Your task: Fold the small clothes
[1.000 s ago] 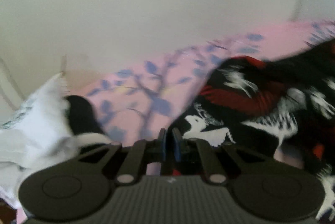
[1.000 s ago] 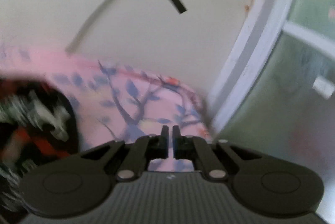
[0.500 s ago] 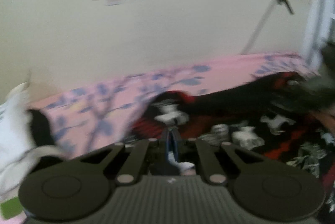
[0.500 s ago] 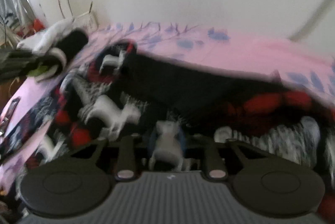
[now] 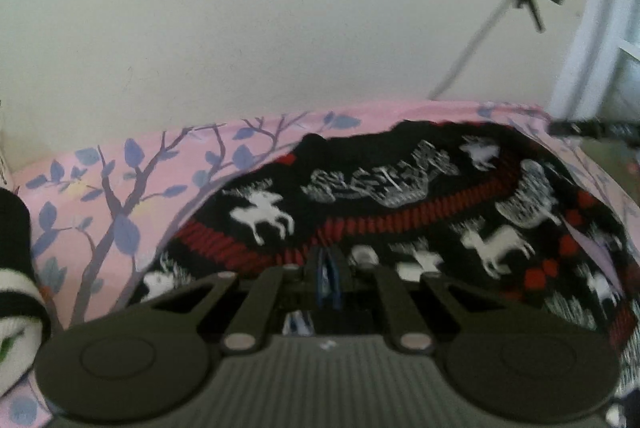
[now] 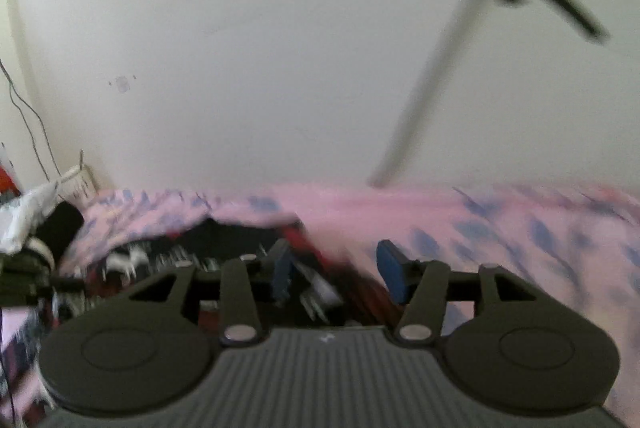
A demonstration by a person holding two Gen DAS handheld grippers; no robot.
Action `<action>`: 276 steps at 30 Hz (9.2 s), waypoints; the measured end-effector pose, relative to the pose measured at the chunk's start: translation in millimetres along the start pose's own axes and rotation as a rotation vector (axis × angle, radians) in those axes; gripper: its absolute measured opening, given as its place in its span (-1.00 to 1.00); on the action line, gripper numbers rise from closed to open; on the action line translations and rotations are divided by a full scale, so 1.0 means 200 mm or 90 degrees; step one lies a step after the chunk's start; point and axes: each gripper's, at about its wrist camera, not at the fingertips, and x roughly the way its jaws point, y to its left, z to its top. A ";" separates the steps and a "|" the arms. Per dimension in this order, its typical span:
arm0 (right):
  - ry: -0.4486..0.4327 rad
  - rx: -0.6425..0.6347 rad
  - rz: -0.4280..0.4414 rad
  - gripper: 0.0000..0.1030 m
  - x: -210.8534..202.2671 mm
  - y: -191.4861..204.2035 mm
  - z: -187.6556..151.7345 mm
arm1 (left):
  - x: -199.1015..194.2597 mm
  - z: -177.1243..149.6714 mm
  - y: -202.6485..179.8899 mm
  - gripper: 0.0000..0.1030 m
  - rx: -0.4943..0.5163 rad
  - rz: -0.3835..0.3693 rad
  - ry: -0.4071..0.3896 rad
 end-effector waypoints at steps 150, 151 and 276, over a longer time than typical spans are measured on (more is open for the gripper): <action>-0.054 0.093 -0.092 0.05 -0.05 -0.07 -0.18 | -0.53 -0.74 0.15 0.11 -0.194 -0.075 0.011; -0.061 0.080 -0.057 0.09 -0.15 -0.03 -0.20 | -0.55 -0.76 0.15 0.11 -0.197 -0.076 0.013; -0.037 0.057 0.056 -0.42 0.04 -0.05 -0.17 | -0.14 0.05 0.30 -0.82 -0.166 -0.016 -0.126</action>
